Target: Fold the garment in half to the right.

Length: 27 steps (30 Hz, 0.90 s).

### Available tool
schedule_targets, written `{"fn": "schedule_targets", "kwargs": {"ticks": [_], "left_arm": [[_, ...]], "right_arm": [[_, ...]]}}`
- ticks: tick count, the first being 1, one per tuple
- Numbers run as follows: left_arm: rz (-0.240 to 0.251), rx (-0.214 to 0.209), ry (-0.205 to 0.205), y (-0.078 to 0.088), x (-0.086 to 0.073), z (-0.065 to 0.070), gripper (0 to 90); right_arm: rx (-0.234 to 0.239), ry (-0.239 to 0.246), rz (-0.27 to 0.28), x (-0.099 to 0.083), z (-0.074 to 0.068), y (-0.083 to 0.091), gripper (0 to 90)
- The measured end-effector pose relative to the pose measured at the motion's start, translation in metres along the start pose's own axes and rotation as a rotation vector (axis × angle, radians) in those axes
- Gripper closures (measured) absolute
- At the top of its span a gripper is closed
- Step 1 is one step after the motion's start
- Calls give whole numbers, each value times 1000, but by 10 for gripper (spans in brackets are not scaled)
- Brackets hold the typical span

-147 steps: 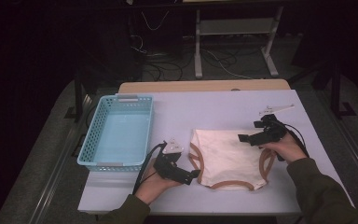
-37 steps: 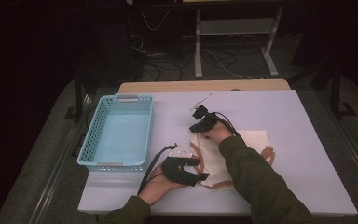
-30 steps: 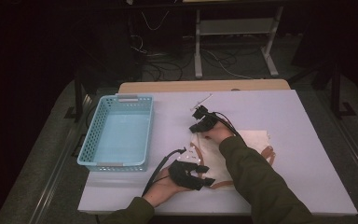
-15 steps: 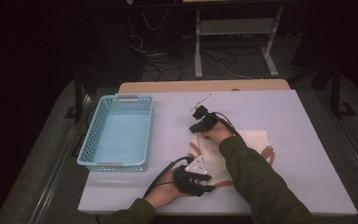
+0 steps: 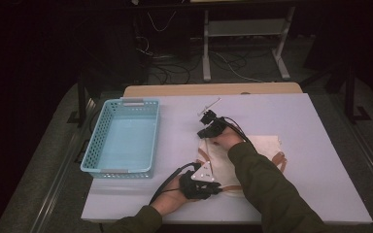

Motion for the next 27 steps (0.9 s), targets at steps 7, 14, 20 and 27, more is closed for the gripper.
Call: {"fn": "schedule_targets", "kwargs": {"ticks": [7,14,20,27], "left_arm": [[-2,8,15,-1,1,0,861],[-21,10,15,0,2,2,867],[-24,4,17,5,3,2,867],[-15,4,25,14,6,2,867]], "right_arm": [[-6,8,1,0,-1,0,877],[-5,0,6,0,0,1,882],[-2,-13,9,0,0,1,882],[16,-38,20,2,1,0,882]]}}
Point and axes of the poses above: each handheld gripper's, and its own axes: y roughly backward along the jaws, x roughly out of its top, z roughly to its right, the point moved 9 cm from there along -y, roughly forward along the jaws, and after that the axes turned 14 degrees about z, right-handed, at the moved point
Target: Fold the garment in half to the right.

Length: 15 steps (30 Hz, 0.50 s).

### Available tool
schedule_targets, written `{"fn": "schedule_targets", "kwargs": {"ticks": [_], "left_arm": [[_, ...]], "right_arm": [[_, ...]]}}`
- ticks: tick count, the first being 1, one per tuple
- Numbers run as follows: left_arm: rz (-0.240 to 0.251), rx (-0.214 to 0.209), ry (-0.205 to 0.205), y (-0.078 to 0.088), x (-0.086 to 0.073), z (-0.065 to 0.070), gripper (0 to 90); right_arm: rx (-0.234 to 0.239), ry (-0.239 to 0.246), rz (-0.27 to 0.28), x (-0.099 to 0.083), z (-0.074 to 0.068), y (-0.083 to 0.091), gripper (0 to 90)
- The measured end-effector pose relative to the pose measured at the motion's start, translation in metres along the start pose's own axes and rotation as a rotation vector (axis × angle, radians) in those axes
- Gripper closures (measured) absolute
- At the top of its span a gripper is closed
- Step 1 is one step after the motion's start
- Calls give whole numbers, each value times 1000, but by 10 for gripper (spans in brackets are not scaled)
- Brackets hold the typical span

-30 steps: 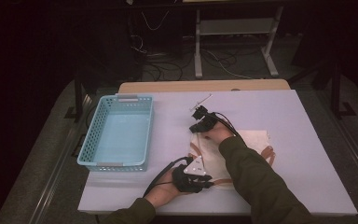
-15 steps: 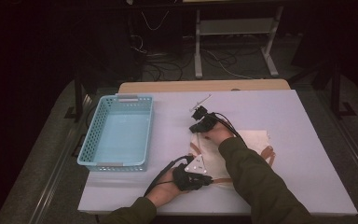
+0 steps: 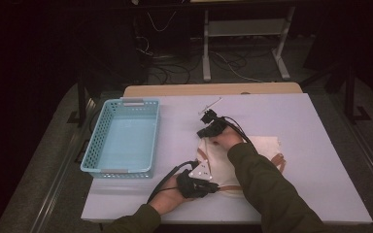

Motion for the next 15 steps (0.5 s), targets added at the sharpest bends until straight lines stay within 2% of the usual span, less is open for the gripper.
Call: {"fn": "schedule_targets", "kwargs": {"ticks": [8,15], "left_arm": [[-12,11,-8,15,-2,-2,867],[-10,33,-16,30,-3,-7,867]], "right_arm": [[17,-16,22,8,-2,-1,882],[37,-26,58,23,-8,-2,882]]}}
Point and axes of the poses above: each handheld gripper's, and its own axes: y roughly backward along the jaws, x roughly out of its top, z roughly to its right, the point moved 9 cm from there along -y, roughly forward along the jaws, and after that the axes turned 14 degrees about z, right-handed, at the moved point
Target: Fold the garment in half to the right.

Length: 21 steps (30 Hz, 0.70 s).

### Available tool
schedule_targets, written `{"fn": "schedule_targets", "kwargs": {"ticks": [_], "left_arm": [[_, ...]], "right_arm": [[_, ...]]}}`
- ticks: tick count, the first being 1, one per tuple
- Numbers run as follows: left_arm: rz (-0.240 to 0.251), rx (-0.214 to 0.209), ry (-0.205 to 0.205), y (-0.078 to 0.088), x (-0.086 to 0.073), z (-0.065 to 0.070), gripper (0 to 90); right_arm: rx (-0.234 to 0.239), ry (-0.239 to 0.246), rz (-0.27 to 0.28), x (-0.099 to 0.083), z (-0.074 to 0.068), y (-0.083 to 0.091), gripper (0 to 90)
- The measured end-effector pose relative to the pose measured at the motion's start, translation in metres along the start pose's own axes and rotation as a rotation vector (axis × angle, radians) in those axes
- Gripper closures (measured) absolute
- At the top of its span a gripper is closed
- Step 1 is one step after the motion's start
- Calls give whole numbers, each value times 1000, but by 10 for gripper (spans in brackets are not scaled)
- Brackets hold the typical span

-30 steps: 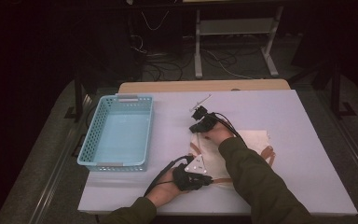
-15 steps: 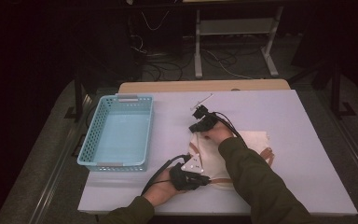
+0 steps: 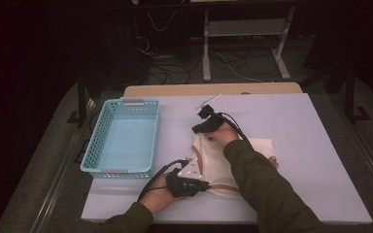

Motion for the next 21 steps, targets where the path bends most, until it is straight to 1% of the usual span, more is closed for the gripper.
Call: {"fn": "schedule_targets", "kwargs": {"ticks": [1,5,7,10,13,16,21], "left_arm": [[0,0,0,0,0,0,867],[5,11,-12,9,-1,-3,867],[7,14,-14,13,-1,-4,867],[9,21,-9,19,-2,-6,867],[15,17,-8,20,1,-6,866],[25,12,-1,18,4,-6,866],[40,5,-8,18,9,-7,866]], "right_arm": [[0,0,0,0,0,0,882],[10,-4,23,10,-6,-4,882],[11,-6,28,12,-7,-4,882],[15,2,38,19,-11,-5,882],[17,8,40,22,-11,-4,882],[13,4,48,24,-11,-1,882],[13,3,60,27,-8,6,882]]}}
Point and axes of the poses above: each handheld gripper's, and its own axes: y roughly backward along the jaws, x roughly out of its top, z roughly to its right, the point moved 9 cm from there along -y, roughly forward along the jaws, and after that the axes turned 14 degrees about z, right-handed, at the moved point
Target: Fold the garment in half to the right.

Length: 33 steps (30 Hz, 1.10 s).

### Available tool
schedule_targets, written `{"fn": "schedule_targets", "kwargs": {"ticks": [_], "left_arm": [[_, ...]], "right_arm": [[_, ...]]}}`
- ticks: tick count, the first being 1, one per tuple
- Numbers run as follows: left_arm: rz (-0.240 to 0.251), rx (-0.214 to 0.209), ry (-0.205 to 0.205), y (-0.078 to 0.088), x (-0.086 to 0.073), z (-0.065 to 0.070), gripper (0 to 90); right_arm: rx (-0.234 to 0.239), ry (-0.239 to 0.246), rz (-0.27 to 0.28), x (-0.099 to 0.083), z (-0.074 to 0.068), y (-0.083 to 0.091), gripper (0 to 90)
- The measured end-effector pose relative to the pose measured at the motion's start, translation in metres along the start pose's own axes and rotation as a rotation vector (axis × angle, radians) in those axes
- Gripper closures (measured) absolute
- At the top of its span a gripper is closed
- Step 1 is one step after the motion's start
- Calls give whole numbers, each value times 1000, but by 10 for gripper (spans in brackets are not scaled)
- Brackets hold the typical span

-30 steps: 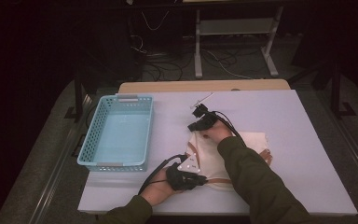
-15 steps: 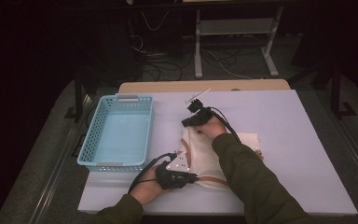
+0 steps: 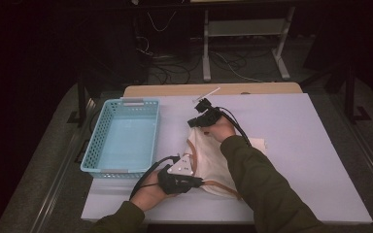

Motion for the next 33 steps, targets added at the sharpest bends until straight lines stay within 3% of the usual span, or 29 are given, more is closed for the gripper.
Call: {"fn": "schedule_targets", "kwargs": {"ticks": [18,33], "left_arm": [[43,-33,-15,-9,18,2,866],[29,-80,-46,-24,25,6,865]], "right_arm": [[-24,-27,59,7,11,27,881],[-55,-55,92,-2,29,58,881]]}}
Point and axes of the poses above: each handheld gripper's, and its own axes: y roughly backward along the jaws, x roughly out of its top, z roughly to its right, the point moved 9 cm from there along -y, roughly forward along the jaws, and after that the axes turned 14 degrees about z, right-handed, at the moved point
